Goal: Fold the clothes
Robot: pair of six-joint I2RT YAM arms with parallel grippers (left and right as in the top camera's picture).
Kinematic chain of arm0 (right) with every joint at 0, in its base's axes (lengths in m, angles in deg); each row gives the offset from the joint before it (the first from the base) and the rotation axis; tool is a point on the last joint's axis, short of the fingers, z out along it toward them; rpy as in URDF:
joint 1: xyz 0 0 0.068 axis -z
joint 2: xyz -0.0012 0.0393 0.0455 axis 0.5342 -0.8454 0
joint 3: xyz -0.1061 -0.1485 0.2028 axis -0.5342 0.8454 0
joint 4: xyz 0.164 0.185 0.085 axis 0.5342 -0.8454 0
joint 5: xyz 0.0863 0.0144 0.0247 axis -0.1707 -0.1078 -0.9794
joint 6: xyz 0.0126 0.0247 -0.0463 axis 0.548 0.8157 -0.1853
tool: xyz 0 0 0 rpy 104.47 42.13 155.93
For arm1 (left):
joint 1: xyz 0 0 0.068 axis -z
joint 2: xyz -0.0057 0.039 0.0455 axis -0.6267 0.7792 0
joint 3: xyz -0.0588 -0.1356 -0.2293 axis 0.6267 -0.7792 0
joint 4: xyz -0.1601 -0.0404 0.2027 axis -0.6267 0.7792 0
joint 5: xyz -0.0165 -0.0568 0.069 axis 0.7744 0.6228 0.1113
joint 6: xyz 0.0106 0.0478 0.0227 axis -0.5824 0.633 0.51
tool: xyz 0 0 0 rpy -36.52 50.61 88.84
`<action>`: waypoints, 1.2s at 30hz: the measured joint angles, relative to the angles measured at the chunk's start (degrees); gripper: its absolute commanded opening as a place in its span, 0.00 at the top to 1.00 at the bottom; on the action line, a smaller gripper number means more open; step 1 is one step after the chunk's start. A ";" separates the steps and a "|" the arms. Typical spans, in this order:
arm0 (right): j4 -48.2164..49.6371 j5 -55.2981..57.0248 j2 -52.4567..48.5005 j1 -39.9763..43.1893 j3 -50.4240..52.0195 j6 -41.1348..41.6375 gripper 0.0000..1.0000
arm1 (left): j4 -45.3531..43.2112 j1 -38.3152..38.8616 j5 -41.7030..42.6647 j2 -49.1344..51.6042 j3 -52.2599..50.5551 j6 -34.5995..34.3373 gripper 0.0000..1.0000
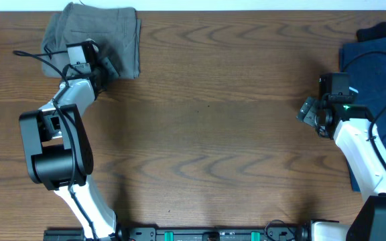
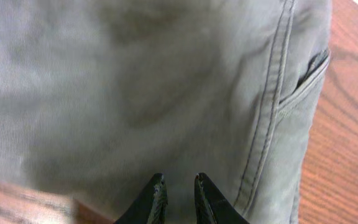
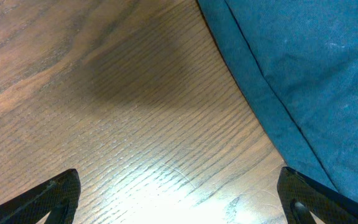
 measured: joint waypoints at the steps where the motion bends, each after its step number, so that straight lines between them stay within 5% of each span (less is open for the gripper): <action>1: 0.00 0.02 0.00 0.00 0.00 0.00 0.01 | 0.52 0.00 -0.02 0.00 0.00 0.00 0.85; 7: 0.00 0.00 0.00 0.00 0.00 0.00 0.01 | 1.25 0.00 -0.02 0.00 0.00 0.26 0.94; 36: 0.00 0.00 0.00 0.00 0.00 0.00 0.01 | 8.96 0.00 0.70 -2.45 -0.48 1.99 0.94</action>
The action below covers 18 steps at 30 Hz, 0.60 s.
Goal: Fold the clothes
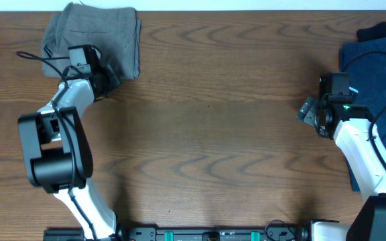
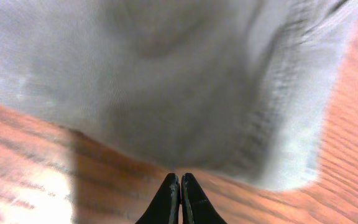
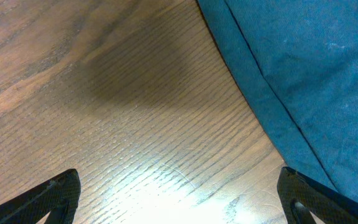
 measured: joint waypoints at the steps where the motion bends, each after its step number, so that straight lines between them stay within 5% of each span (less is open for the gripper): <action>1: -0.02 0.00 0.00 0.00 0.00 0.00 0.01 | 0.85 0.00 0.11 -1.42 -0.02 -0.02 0.94; 3: 0.00 0.02 0.00 0.00 0.00 0.00 0.01 | 3.26 0.00 0.35 -5.35 -0.04 0.04 0.83; 5: -0.02 0.02 0.00 0.00 0.00 0.00 0.01 | 6.51 0.00 0.59 -10.10 -0.04 0.33 0.46; 8: 0.00 0.00 0.00 0.00 0.00 0.00 0.01 | 13.46 0.00 1.64 -17.38 -0.04 0.31 0.14; 18: 0.02 0.00 0.00 0.00 0.00 0.00 0.01 | 38.16 0.00 3.39 -31.74 -0.07 0.35 0.00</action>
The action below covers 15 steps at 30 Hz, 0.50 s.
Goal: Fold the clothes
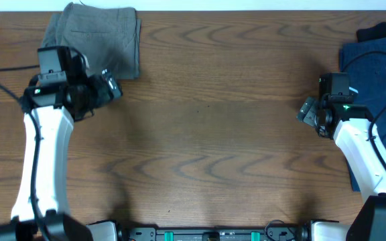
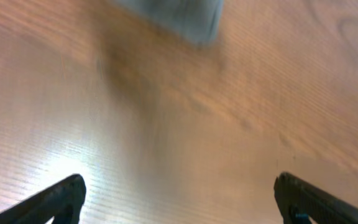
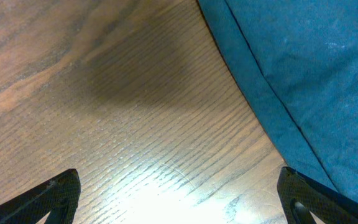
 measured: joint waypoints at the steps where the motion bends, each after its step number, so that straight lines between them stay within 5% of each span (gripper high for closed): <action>1: 0.00 0.00 0.00 0.00 0.00 0.00 0.01 | 1.84 0.00 0.17 -1.14 0.00 0.02 0.00; 15: -0.04 0.00 0.00 0.00 0.00 0.00 0.01 | 19.71 0.00 11.89 -18.14 0.00 0.09 0.02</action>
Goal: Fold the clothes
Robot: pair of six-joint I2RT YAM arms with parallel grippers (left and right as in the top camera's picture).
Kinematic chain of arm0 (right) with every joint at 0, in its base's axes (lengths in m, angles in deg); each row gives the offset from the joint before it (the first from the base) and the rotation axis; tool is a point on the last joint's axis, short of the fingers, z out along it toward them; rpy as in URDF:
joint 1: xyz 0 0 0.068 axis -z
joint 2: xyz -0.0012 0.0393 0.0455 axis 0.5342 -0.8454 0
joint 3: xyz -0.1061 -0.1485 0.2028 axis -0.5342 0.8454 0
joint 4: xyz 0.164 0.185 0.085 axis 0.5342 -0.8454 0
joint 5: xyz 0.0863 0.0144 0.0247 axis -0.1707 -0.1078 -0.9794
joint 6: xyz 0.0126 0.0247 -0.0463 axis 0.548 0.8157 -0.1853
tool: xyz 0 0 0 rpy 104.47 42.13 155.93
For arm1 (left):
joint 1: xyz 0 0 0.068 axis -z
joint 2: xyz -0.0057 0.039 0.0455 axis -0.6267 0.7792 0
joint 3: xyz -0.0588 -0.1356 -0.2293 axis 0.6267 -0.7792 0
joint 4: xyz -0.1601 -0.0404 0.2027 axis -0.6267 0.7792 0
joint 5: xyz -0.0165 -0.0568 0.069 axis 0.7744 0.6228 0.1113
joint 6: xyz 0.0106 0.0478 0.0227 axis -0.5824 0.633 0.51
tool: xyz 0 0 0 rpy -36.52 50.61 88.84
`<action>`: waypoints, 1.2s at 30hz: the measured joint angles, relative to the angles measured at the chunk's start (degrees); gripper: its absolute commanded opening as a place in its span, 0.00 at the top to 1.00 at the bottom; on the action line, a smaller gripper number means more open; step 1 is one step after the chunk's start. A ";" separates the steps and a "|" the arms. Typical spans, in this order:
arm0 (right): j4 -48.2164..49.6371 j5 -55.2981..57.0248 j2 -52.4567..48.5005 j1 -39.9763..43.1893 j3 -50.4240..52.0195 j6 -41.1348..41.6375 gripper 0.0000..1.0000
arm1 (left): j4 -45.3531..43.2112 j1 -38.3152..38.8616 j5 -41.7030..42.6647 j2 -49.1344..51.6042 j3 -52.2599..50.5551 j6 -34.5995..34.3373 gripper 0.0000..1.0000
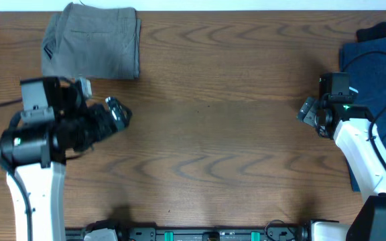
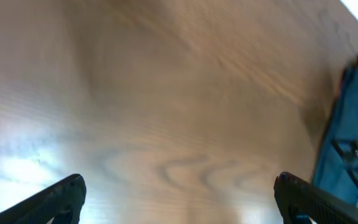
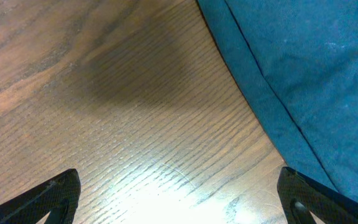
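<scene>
Folded grey trousers (image 1: 92, 41) lie at the table's far left corner. A pile of dark blue clothes (image 1: 380, 73) covers the right edge; it also fills the upper right of the right wrist view (image 3: 309, 74) and shows at the right border of the left wrist view. My left gripper (image 1: 116, 115) hangs open over bare wood, below and right of the trousers, holding nothing. The right gripper (image 1: 308, 111) stands open just left of the blue pile, with nothing between its fingers.
The brown wooden table (image 1: 213, 134) spreads between the two arms. A black cable (image 1: 374, 50) loops over the blue pile. The table's far edge meets a white wall at the top of the overhead view.
My left arm has drawn back toward the front and swung right, farther from the grey trousers; its camera now looks across the table to the blue pile. The right arm has not moved.
My left gripper was nearly shut on the near edge of the folded grey trousers, then shut at that edge on the table. After that it stood open beside the trousers, and now it is well clear of them. The right arm stayed still throughout.
</scene>
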 measured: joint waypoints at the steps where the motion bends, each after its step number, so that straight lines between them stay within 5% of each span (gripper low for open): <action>1: 0.04 0.00 0.00 0.00 0.00 0.00 0.01 | 2.40 0.00 0.44 -0.90 0.00 0.02 0.02; 14: 0.00 0.00 0.00 0.00 0.00 0.00 0.01 | 22.91 0.00 1.99 -9.29 0.00 1.27 0.02; 31: 0.00 0.00 0.00 0.00 0.00 0.00 0.01 | 23.34 0.00 1.73 -9.49 0.00 1.75 0.02; 36: 0.00 0.00 0.00 0.00 0.00 0.00 0.01 | 17.59 0.98 1.51 -11.10 -1.31 4.22 0.02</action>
